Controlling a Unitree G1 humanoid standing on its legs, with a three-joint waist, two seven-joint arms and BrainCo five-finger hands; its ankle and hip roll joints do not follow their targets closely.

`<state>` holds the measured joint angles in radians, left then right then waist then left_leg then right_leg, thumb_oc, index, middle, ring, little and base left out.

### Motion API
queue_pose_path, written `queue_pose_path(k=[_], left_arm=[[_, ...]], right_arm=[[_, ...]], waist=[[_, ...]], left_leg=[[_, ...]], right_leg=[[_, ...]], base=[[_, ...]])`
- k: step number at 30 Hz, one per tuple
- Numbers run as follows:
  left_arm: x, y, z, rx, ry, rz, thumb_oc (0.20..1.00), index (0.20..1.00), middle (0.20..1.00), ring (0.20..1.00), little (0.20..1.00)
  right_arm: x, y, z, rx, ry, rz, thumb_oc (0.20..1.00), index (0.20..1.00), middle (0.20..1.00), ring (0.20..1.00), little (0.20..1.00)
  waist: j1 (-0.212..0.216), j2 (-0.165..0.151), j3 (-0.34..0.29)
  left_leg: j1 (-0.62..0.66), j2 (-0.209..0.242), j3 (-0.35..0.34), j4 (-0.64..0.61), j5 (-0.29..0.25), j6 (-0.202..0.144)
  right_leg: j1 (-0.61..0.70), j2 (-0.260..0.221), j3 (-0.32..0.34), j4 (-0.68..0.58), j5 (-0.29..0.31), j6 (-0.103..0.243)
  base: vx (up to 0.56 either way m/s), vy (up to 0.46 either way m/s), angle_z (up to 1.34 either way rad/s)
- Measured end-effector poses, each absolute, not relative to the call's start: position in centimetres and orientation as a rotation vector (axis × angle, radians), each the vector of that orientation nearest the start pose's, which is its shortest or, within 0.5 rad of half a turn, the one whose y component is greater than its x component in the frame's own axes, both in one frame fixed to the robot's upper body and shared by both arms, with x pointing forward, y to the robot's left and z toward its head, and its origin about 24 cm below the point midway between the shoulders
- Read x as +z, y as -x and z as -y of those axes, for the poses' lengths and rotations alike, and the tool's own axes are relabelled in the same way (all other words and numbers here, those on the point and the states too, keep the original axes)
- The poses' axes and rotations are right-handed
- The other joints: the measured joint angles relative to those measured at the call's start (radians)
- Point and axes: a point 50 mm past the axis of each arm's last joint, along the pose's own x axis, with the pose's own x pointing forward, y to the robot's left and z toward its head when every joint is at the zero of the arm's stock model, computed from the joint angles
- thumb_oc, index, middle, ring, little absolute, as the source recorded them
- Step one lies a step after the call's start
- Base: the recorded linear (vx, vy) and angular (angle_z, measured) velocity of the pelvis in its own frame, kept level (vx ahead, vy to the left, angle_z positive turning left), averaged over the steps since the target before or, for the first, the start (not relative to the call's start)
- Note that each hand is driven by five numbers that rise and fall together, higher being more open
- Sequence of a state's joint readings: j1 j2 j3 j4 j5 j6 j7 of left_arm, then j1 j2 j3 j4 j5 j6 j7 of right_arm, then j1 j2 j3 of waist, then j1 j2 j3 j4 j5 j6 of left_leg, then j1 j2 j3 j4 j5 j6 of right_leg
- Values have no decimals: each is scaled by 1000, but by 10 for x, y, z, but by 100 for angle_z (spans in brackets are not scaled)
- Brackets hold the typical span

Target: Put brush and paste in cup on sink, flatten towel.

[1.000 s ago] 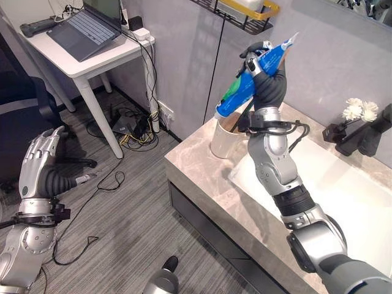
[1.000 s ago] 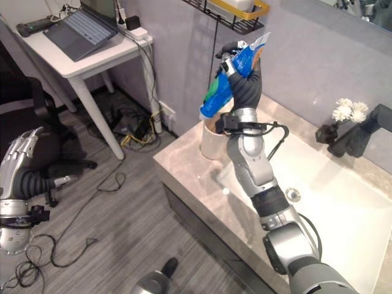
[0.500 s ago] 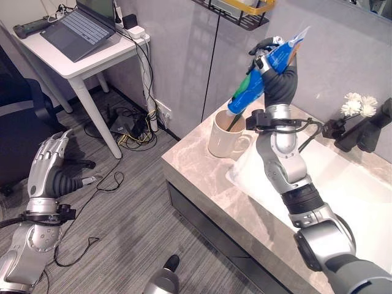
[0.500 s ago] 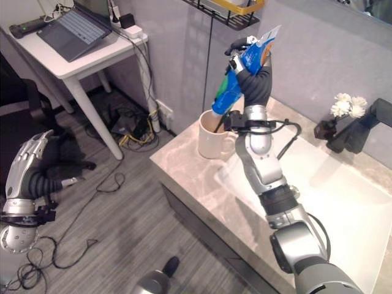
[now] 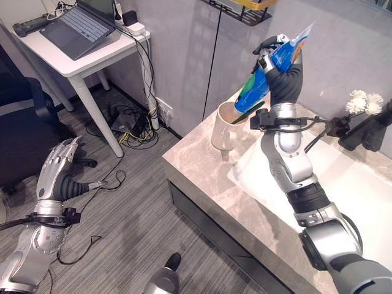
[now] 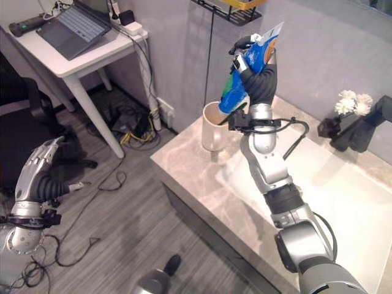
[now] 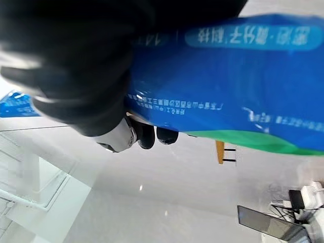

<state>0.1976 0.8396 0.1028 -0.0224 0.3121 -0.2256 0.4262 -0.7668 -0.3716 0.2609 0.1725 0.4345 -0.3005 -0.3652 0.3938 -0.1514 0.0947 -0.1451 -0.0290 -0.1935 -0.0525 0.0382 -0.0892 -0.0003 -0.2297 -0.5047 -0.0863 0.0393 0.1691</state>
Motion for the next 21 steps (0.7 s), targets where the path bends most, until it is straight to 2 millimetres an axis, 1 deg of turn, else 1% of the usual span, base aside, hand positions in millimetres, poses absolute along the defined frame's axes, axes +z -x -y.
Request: queue_pose_path(k=[5, 14, 21], left_arm=[[116, -214, -305, 285, -1116, 289, 1000, 1000, 1000, 1000, 1000], [112, -214, -303, 283, -1100, 280, 1000, 1000, 1000, 1000, 1000], [112, -214, -303, 285, -1101, 278, 1000, 1000, 1000, 1000, 1000]], right_arm=[[243, -337, 126, 63, -120, 744, 200, 200, 200, 200, 200], [231, -337, 109, 134, -52, 693, 200, 200, 200, 200, 200], [225, -340, 106, 144, -26, 663, 200, 200, 200, 200, 200]], waist=[[-2, 0, 0], [-3, -1, 0], [-6, -18, -1]], left_leg=[[-1, 1, 0, 2, 0, 0], [-5, 1, -2, 3, 0, 0], [-23, 3, -6, 14, 0, 0]], right_leg=[[0, 1, 0, 0, 2, 0], [-2, 2, -1, 0, 4, -1], [-14, 6, -2, 0, 7, -4]], base=[[0, 0, 0], [0, 0, 0], [0, 0, 0]])
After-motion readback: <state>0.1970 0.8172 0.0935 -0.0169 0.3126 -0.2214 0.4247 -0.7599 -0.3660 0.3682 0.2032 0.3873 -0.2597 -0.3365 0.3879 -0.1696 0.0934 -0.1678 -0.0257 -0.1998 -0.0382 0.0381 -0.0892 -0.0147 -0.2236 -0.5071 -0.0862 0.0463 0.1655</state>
